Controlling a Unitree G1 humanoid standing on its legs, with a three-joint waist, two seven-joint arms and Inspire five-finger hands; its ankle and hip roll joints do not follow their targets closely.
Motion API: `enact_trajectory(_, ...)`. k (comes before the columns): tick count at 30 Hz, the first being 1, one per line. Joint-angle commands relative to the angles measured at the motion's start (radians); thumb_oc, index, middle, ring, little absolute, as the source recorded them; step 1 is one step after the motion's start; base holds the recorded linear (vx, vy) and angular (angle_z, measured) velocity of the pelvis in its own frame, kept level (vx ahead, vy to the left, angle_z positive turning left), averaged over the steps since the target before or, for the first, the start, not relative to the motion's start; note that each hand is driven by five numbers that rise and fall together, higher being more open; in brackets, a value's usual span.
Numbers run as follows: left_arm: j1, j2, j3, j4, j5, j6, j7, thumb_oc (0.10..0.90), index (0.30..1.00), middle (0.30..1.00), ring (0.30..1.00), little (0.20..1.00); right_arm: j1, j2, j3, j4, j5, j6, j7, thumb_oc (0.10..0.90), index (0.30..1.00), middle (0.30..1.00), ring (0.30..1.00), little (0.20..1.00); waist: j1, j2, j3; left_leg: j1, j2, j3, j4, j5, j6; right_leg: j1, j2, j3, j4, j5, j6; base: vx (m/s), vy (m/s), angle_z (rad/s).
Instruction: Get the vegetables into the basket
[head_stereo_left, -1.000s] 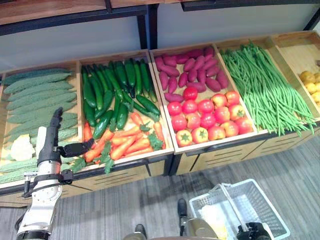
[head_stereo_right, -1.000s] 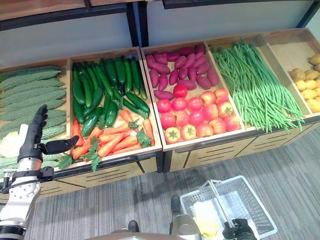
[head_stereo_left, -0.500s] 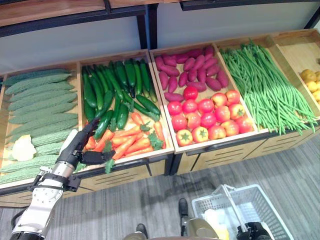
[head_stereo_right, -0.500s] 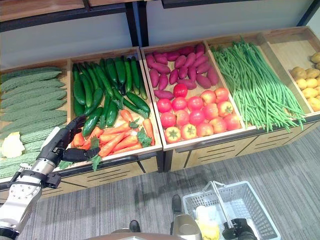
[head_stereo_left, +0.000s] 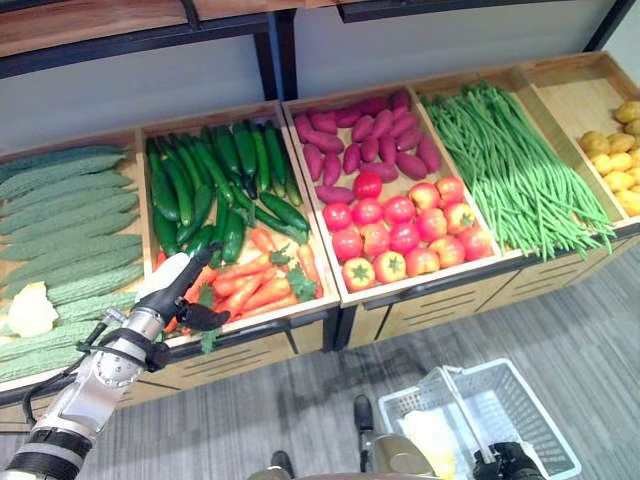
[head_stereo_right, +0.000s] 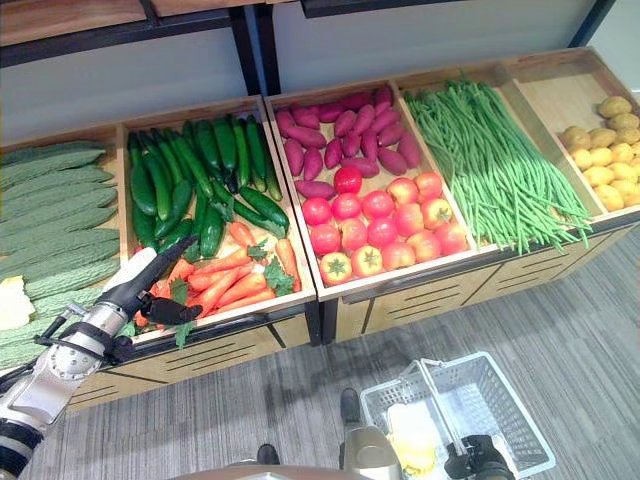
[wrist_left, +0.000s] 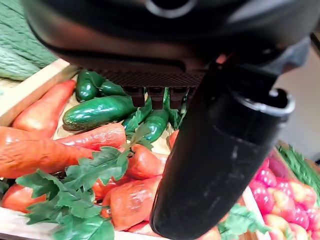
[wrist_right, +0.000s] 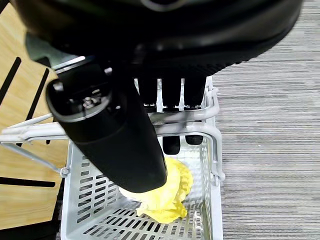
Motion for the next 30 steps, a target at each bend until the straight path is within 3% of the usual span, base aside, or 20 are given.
enact_trajectory(1,-0.123,0.036,0.038,0.007,0.037,-0.046,0.084,0.9,1.0,1.0,1.0,1.0,-0.023,-0.042,0.039,0.002,-0.004,-0.024,-0.04,0.4,0.3,0.3,0.3,0.3,-0.02,-0.045,-0.022,-0.055,0.033,-0.013,0.001,0.019,-0.044,0.083,-0.095,0.017,0.006,-0.096,0.12,-0.01,0.009,-0.12)
enact_trajectory(6,-0.145,-0.031,-0.008,0.119,0.049,-0.02,0.087,0.9,1.0,1.0,1.0,1.0,-0.032,-0.046,0.038,-0.007,0.0,-0.02,-0.048,0.4,0.3,0.3,0.3,0.3,-0.031,-0.043,-0.011,-0.059,0.032,-0.004,0.001,0.02,-0.043,0.072,-0.093,0.03,0.006,-0.092,0.12,-0.01,0.016,-0.1)
enact_trajectory(8,-0.147,-0.068,-0.023,0.189,0.056,-0.008,0.087,0.863,0.948,0.948,0.948,0.948,-0.035,-0.046,0.042,-0.006,-0.003,-0.017,-0.046,0.4,0.3,0.3,0.3,0.3,-0.034,-0.042,-0.01,-0.06,0.033,0.002,0.001,0.02,-0.042,0.068,-0.093,0.036,0.006,-0.091,0.12,0.01,0.011,-0.03)
enact_trajectory(10,-0.159,-0.105,-0.043,0.282,0.068,0.001,0.096,0.4,0.3,0.3,0.3,0.3,-0.045,-0.045,0.049,-0.004,-0.006,-0.017,-0.047,0.4,0.3,0.3,0.3,0.3,-0.039,-0.044,-0.01,-0.059,0.033,0.007,0.001,0.019,-0.042,0.064,-0.091,0.042,0.006,-0.09,0.119,0.0,0.0,0.0)
enact_trajectory(15,-0.181,-0.124,-0.094,0.374,0.13,0.01,0.102,0.4,0.3,0.3,0.3,0.3,-0.054,-0.051,0.068,-0.011,-0.012,-0.024,-0.045,0.4,0.3,0.3,0.3,0.3,-0.049,-0.047,-0.01,-0.059,0.037,0.021,0.001,0.017,-0.042,0.056,-0.085,0.057,0.006,-0.089,0.119,0.0,0.002,-0.06)
enact_trajectory(30,-0.218,-0.181,-0.057,0.465,0.183,0.062,0.218,0.4,0.3,0.3,0.3,0.3,-0.056,-0.043,0.075,-0.014,-0.011,-0.024,-0.063,0.4,0.3,0.3,0.3,0.3,-0.052,-0.05,-0.016,-0.049,0.039,0.025,0.001,0.015,-0.044,0.063,-0.083,0.062,0.006,-0.09,0.117,0.0,-0.002,-0.06)
